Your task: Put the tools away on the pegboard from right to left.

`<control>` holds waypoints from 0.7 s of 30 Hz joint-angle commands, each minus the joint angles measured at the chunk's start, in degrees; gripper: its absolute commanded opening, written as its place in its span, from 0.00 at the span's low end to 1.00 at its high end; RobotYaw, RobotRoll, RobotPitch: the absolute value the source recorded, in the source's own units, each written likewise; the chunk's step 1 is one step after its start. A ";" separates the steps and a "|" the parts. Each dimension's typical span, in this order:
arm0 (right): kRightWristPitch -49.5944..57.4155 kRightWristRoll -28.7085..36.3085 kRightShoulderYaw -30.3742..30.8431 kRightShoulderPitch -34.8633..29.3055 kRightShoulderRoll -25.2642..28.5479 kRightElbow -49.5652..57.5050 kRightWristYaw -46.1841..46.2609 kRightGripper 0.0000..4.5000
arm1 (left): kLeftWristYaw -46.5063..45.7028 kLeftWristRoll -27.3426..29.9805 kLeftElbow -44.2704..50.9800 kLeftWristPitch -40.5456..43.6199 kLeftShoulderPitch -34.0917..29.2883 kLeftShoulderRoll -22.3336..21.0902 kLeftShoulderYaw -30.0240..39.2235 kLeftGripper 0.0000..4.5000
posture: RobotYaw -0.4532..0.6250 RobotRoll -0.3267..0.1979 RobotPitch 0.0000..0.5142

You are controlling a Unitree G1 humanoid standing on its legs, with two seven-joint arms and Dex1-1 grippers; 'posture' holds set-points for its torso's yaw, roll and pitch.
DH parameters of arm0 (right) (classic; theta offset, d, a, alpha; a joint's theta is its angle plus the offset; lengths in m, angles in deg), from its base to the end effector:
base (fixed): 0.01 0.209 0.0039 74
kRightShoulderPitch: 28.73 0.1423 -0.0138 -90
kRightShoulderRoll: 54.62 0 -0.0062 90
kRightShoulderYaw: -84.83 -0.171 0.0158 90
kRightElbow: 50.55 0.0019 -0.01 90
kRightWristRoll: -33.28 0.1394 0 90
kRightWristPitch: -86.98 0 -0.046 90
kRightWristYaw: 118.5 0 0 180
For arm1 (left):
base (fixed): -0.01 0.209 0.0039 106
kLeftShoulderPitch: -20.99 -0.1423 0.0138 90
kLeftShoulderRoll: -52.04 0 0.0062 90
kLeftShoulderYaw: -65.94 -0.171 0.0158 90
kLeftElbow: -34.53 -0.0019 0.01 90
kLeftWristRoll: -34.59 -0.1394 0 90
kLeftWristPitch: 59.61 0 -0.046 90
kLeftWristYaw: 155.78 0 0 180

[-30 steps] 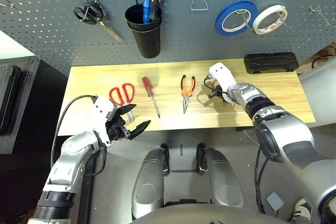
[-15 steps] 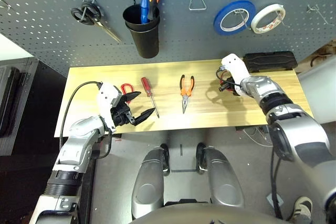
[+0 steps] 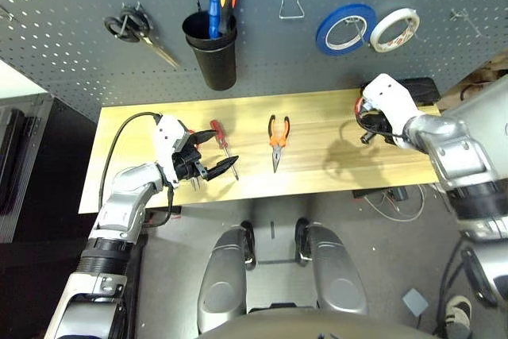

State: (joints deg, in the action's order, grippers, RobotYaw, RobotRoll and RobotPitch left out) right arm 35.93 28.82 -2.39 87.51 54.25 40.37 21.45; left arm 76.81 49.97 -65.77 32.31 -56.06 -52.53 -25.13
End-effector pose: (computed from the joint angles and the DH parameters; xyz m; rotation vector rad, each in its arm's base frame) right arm 0.2683 -0.2305 0.1679 -0.5499 0.3981 0.4658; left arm 0.2447 0.2399 0.0992 0.2521 0.1042 -0.8881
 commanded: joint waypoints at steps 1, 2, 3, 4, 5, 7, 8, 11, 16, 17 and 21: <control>-2.71 -0.04 -2.61 -1.46 1.60 1.39 2.68 0.01 | 1.06 -1.02 -1.75 -0.98 -0.24 -0.09 -0.73 1.00 | 0.34 0.62 0.35; -3.50 -0.08 -2.95 -1.54 1.79 1.41 3.31 0.01 | 1.10 -1.04 -1.87 -1.08 -0.20 -0.08 -0.74 1.00 | 0.34 0.62 0.35; -4.76 -0.17 -3.37 -1.67 1.89 1.48 4.18 0.01 | 1.17 -1.07 -1.96 -1.24 -0.19 -0.09 -0.76 1.00 | 0.34 0.62 0.35; -6.06 -0.28 -3.76 -1.77 1.83 1.31 5.21 0.01 | 1.22 -1.16 -2.23 -1.43 -0.07 -0.06 -0.81 1.00 | 0.33 0.62 0.34; -7.65 -0.43 -4.15 -1.96 1.76 0.96 6.27 0.01 | 1.24 -1.21 -2.46 -1.58 0.05 -0.01 -0.83 1.00 | 0.33 0.62 0.34; -11.13 -0.94 -5.04 -2.39 1.41 0.27 8.96 0.01 | 1.24 -1.33 -2.74 -1.83 0.20 0.04 -0.85 1.00 | 0.33 0.62 0.34; -12.42 -1.00 -5.57 -2.56 1.13 -0.05 10.26 0.01 | 1.24 -1.35 -2.80 -1.89 0.22 0.07 -0.83 1.00 | 0.33 0.62 0.34; -15.93 -1.00 -6.50 -2.97 0.47 -0.86 13.54 0.01 | 1.17 -1.51 -3.01 -2.07 0.29 0.09 -0.81 1.00 | 0.33 0.62 0.34; -18.27 -0.03 -8.03 -3.94 -1.29 -0.86 17.14 0.01 | 1.21 -1.66 -2.70 -2.06 -0.15 -0.14 -0.71 1.00 | 0.34 0.62 0.35; -19.02 0.09 -8.39 -4.28 -1.73 -0.85 17.98 0.01 | 1.20 -1.69 -2.70 -2.10 -0.25 -0.18 -0.67 1.00 | 0.34 0.62 0.36; -22.13 0.84 -9.55 -6.01 -3.29 -0.34 19.79 0.01 | 1.11 -1.79 -2.55 -2.18 -0.62 -0.15 -0.68 1.00 | 0.35 0.62 0.36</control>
State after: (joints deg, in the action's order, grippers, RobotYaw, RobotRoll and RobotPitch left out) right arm 15.42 28.95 -10.77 83.02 51.55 39.91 40.46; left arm 77.23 48.97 -67.81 30.53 -55.55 -52.51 -25.16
